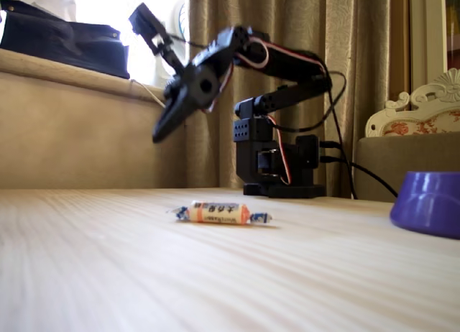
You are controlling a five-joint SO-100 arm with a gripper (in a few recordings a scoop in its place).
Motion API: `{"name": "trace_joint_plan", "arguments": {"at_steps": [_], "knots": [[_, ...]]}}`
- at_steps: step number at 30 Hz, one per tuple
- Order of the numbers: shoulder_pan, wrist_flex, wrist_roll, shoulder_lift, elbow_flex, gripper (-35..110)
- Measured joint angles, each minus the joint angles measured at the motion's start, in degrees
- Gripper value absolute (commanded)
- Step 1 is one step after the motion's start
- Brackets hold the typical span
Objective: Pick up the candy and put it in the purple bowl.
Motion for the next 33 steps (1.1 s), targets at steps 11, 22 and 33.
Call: {"name": "trace_joint_plan", "arguments": {"at_steps": [11, 22, 33], "knots": [[-15.12, 0.35, -1.93, -12.48, -17.14, 0], [-27.42, -8.7, -24.26, -24.52, -23.55, 0], [-31.2, -5.98, -33.49, -34.54, -26.89, 0]]}}
